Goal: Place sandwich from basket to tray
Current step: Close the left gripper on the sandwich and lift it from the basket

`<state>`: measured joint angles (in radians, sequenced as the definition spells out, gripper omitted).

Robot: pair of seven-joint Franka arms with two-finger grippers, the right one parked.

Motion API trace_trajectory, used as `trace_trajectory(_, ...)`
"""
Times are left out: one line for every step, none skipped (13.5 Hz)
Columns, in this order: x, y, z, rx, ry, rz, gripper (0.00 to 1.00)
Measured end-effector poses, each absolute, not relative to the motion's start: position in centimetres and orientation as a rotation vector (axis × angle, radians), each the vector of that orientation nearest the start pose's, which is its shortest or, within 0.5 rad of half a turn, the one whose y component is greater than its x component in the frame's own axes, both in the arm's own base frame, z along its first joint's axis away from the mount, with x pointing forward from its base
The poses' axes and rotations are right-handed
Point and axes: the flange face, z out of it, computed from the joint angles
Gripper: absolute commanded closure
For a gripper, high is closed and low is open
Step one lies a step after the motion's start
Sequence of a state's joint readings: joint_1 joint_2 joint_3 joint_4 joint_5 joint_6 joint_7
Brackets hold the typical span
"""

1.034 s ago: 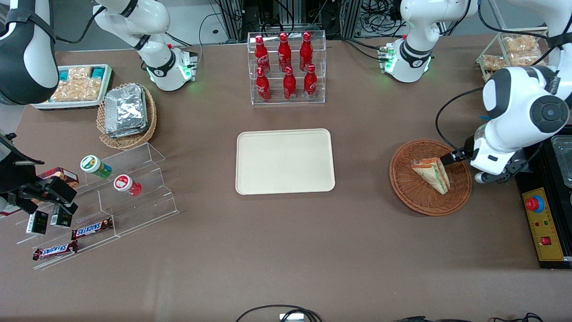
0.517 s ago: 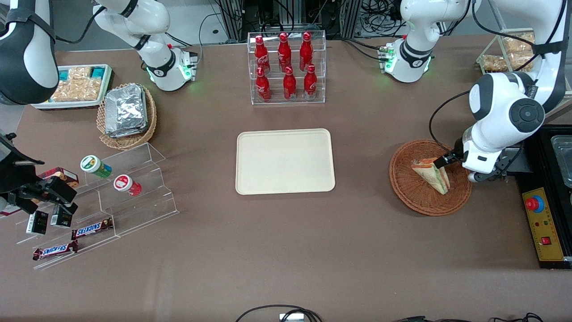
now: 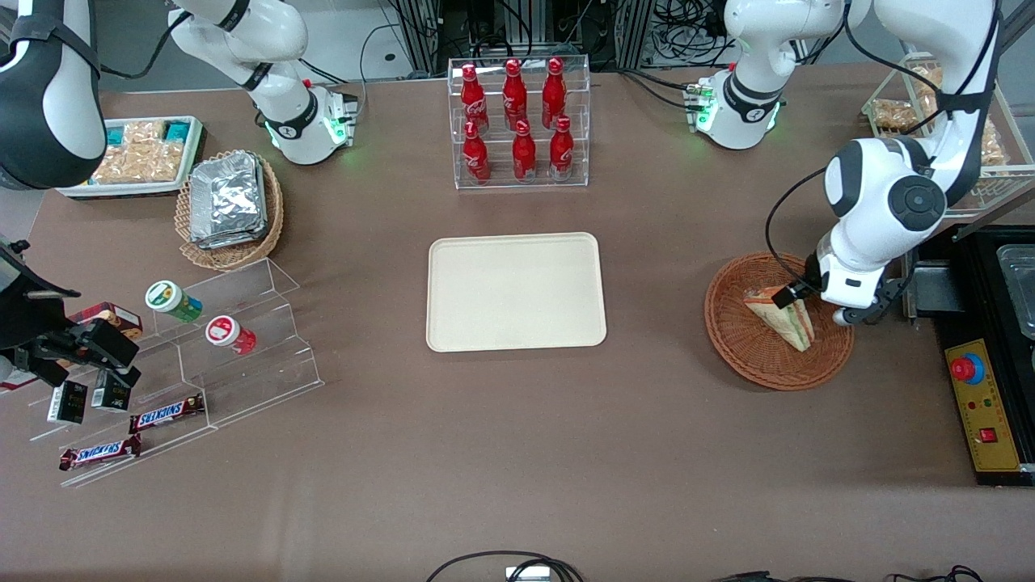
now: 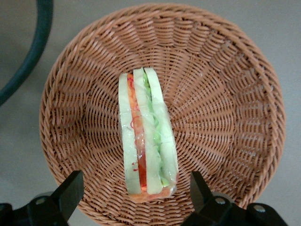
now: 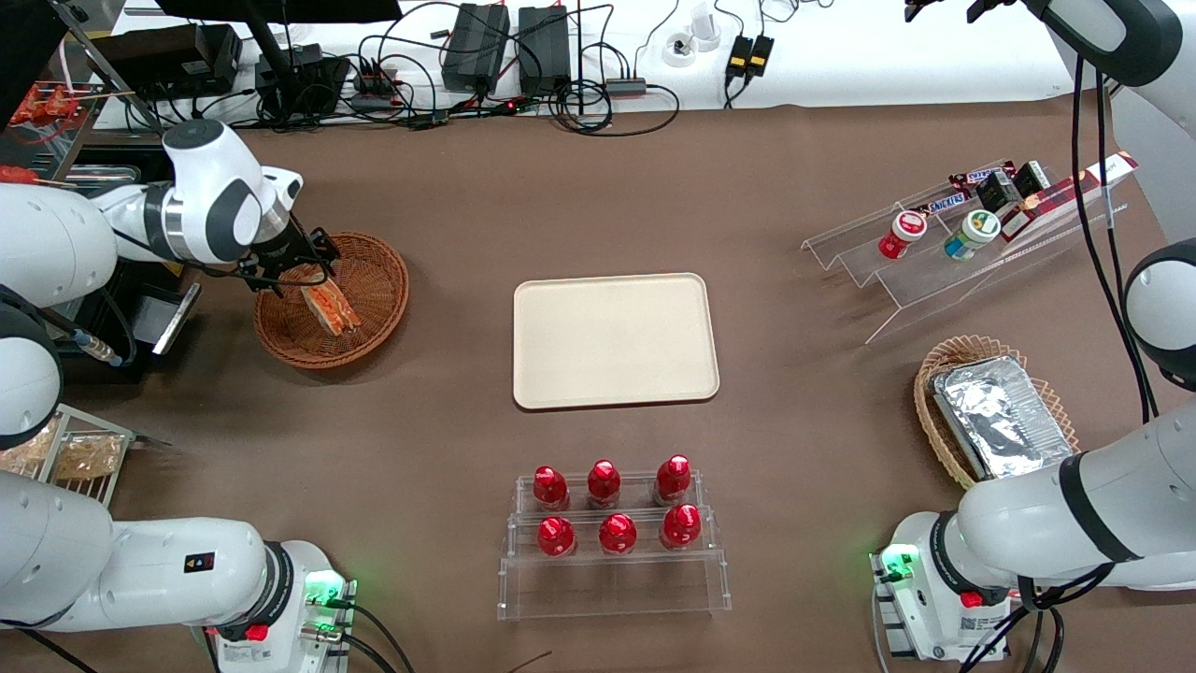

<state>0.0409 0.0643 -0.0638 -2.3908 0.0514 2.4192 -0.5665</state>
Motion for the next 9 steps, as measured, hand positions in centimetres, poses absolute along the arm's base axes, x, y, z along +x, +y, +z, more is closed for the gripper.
trace_trajectory(49.1,-1.1,28.5,-3.004,-0.779,0.042,0.0)
trace_trajectory(49.0,-1.1,28.2,-3.003,-0.787,0.038,0.0)
trace_trajectory(48.9,-1.1,27.8,-3.003,-0.795,0.032,0.0)
trace_trajectory(48.8,-1.2,27.4,-3.004,-0.801,0.024,0.0)
trace_trajectory(48.6,-1.2,26.8,-3.006,-0.803,0.021,0.0)
trace_trajectory(48.5,-1.2,26.2,-3.007,-0.805,0.021,0.0)
trace_trajectory(48.6,-1.2,25.6,-3.008,-0.806,0.024,0.0)
trace_trajectory(48.6,-1.2,25.1,-3.008,-0.807,0.025,0.0)
trace_trajectory(48.7,-1.2,24.7,-3.011,-0.808,0.018,0.0)
